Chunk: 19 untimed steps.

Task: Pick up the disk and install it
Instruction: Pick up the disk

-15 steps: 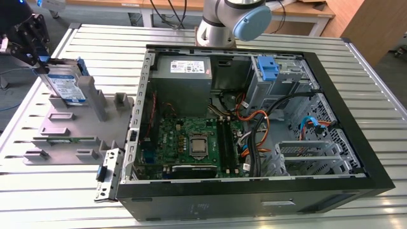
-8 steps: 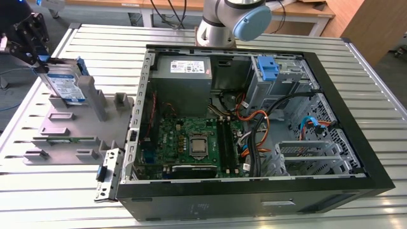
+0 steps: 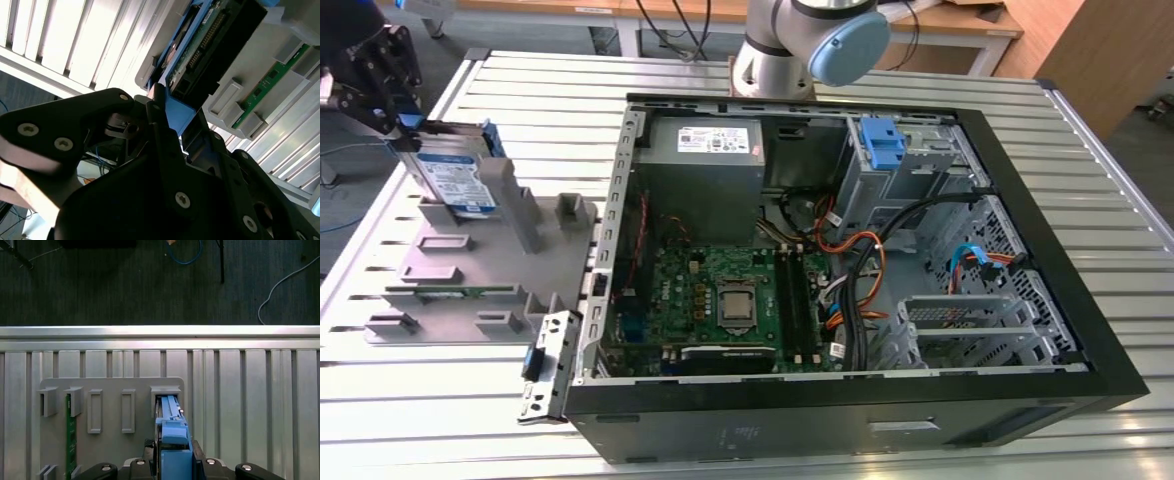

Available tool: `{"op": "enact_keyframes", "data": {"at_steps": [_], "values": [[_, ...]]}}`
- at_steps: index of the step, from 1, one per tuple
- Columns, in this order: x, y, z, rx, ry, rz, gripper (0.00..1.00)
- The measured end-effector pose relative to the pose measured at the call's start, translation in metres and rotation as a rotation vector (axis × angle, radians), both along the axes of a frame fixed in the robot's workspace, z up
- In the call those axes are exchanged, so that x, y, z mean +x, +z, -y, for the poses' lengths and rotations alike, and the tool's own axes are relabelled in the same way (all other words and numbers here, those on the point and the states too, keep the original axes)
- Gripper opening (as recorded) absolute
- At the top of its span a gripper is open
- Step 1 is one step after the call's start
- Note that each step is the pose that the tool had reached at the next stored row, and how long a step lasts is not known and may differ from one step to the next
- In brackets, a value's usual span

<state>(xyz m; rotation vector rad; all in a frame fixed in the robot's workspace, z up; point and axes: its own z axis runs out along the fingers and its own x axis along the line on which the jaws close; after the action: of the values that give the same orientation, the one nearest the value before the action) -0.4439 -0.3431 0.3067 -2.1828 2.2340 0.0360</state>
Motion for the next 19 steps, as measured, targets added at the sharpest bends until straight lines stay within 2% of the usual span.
{"op": "enact_keyframes", "data": {"at_steps": [8,10,11,19], "values": [[0.0,0.0001,0.0,-0.0003,0.0,-0.0002,0.37],[0.0,0.0001,0.0,-0.0004,0.0,-0.0003,0.38],[0.0,0.0001,0.0,-0.0003,0.0,-0.0003,0.44],[-0.0006,0.0,0.0,-0.0005,0.0,-0.0002,0.44]]}}
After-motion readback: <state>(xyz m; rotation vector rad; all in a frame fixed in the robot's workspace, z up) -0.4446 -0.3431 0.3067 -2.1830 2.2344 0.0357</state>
